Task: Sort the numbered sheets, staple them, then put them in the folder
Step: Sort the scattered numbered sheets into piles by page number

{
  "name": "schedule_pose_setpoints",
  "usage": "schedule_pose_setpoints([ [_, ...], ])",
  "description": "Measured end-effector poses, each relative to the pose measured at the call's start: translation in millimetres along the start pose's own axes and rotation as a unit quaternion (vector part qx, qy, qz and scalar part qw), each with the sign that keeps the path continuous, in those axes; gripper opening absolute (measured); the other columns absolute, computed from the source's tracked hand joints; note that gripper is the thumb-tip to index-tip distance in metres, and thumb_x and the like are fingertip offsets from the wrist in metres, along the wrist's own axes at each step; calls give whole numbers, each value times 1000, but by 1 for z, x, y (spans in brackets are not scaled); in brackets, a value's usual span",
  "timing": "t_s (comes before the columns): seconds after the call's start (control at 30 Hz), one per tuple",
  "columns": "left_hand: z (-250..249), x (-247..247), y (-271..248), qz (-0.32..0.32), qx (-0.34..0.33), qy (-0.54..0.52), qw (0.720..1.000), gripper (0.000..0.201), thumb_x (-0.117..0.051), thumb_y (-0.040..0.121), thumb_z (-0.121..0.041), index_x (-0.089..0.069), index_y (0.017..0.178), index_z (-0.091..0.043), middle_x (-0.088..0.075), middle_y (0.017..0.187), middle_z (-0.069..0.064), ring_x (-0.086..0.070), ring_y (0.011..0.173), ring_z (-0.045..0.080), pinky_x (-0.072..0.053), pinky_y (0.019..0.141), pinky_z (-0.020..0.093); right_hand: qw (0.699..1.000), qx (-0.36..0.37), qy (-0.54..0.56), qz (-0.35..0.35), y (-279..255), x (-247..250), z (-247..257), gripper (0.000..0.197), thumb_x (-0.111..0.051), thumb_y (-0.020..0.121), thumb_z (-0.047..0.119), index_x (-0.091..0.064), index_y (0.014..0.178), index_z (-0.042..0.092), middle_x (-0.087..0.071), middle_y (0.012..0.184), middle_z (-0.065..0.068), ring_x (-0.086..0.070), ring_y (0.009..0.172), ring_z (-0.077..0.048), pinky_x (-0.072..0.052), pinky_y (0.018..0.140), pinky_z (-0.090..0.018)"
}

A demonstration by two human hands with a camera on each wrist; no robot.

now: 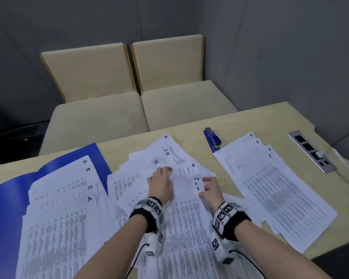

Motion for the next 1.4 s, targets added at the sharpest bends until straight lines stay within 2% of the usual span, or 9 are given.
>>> schedule_pose_setpoints([
  [0.17, 34, 7, -5, -25, 68, 73, 995, 33, -44, 93, -21, -47, 125, -17, -48, 126, 7, -47, 116, 27, -35, 100, 45, 999, 1, 41, 24, -3, 51, 21, 51, -47, 77, -20, -40, 114, 14, -51, 115, -16, -56, 97, -26, -52, 65, -31],
  [0.37, -61, -14, 0, -65, -92, 68, 991, 31, -51, 91, -19, -54, 121, -16, -52, 122, 6, -51, 113, 26, -39, 96, 43, 994, -76, 82, -16, 27, 147, 23, 49, -42, 76, -24, -44, 107, 14, -54, 113, -16, -60, 104, -38, -55, 76, -47],
  [0.53, -115, -33, 11, -41, -57, 23, 997, 33, -40, 96, -21, -46, 129, -20, -44, 128, 3, -41, 120, 22, -33, 98, 38, 998, -52, 40, 4, 23, 117, -9, 54, -45, 67, -26, -46, 115, 0, -60, 112, -20, -61, 104, -35, -54, 85, -47],
  [0.67, -87, -30, 4, -20, -14, 49, 998, 33, -41, 96, -24, -46, 128, -20, -43, 130, 4, -42, 120, 24, -33, 99, 40, 999, -13, -35, 34, 7, 69, -27, 46, -47, 74, -14, -48, 104, 21, -61, 109, -4, -60, 104, -24, -53, 89, -44],
  [0.8, -51, -15, -14, -35, 2, 50, 998, 34, -37, 96, -26, -50, 126, -16, -47, 127, 7, -47, 113, 25, -36, 96, 41, 996, 24, -58, 66, -2, 41, -19, 46, -47, 73, -10, -49, 92, 31, -65, 108, -2, -63, 101, -22, -54, 89, -45],
  [1.0, -55, -9, -17, -62, -62, 89, 992, 46, -29, 88, -36, -57, 118, -14, -56, 114, 9, -56, 101, 31, -43, 85, 44, 996, 37, -73, -26, 22, 144, 3, 43, -39, 72, -12, -55, 97, 18, -67, 103, -14, -63, 93, -30, -53, 82, -42],
  [1.17, -144, -62, -8, 94, -194, 132, 968, 41, -45, 95, -28, -41, 135, -19, -39, 143, 2, -35, 132, 24, -32, 106, 43, 985, -52, -150, -68, 26, 274, 13, 43, -39, 81, -19, -46, 114, 6, -54, 107, -15, -52, 97, -28, -46, 66, -30],
  [1.27, -188, -110, -5, 201, -272, 192, 921, 51, -40, 97, -38, -24, 145, -25, -21, 156, 2, -16, 144, 29, -20, 114, 52, 972, -87, -206, -73, 30, 327, 5, 42, -43, 80, -22, -45, 114, 4, -53, 111, -16, -48, 100, -27, -41, 75, -32],
  [1.4, -193, -144, 14, 249, -257, 283, 890, 57, -25, 98, -50, -15, 149, -27, -10, 159, 2, -9, 144, 35, -15, 113, 57, 965, -101, -229, -77, 48, 358, -4, 41, -43, 80, -21, -45, 108, 8, -54, 120, -19, -49, 100, -27, -40, 64, -30],
])
Point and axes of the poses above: each hand's wrist, its own y-axis towards the middle knuckle, its own x-axis out of the back of the hand, z = x × y, the point moved 3 cm from there along y, towards the middle knuckle
